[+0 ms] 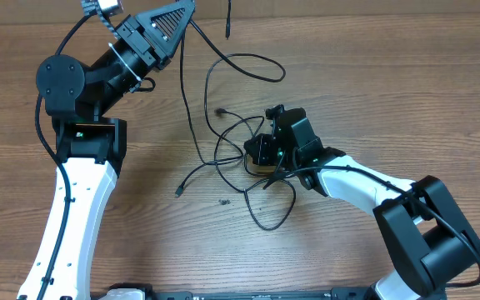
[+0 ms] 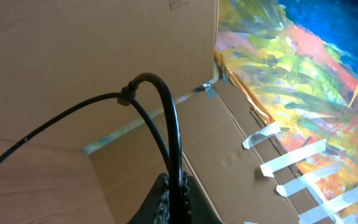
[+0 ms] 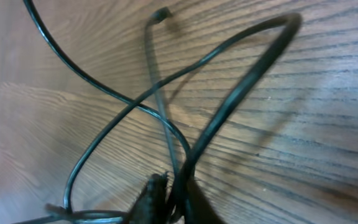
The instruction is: Untangle cables
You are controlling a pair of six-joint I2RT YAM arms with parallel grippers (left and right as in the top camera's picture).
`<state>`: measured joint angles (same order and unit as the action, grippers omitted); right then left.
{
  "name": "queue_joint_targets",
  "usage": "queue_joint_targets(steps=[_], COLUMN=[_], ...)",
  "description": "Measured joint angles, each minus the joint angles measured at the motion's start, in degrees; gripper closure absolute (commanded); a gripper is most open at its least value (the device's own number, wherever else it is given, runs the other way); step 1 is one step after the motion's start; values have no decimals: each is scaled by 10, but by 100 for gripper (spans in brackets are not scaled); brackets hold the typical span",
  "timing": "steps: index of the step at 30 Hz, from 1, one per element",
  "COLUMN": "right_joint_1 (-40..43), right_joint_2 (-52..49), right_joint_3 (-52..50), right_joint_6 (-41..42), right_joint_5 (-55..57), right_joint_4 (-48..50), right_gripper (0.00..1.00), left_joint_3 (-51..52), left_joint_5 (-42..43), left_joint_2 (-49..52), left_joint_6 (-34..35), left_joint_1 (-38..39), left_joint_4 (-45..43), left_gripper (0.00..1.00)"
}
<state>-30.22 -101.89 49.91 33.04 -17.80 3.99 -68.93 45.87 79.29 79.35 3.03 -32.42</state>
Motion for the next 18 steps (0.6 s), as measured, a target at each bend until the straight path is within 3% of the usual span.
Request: queue_joint_targets(steps=[13, 18], right_joint_1=[34, 89], right_joint_2=[0, 37], right_joint_3=[0, 0], right_joint_6=[1, 1], right_joint_5=[-53, -75], right_joint_4=[-24, -78], right_gripper=[96, 96], left_joint_3=[0, 0], left_joint_5=[0, 7], left_joint_2=[0, 0], left_joint_6=[-3, -49], left_joint_1=[0, 0], left_joint_4=[7, 89], left_gripper=[96, 96])
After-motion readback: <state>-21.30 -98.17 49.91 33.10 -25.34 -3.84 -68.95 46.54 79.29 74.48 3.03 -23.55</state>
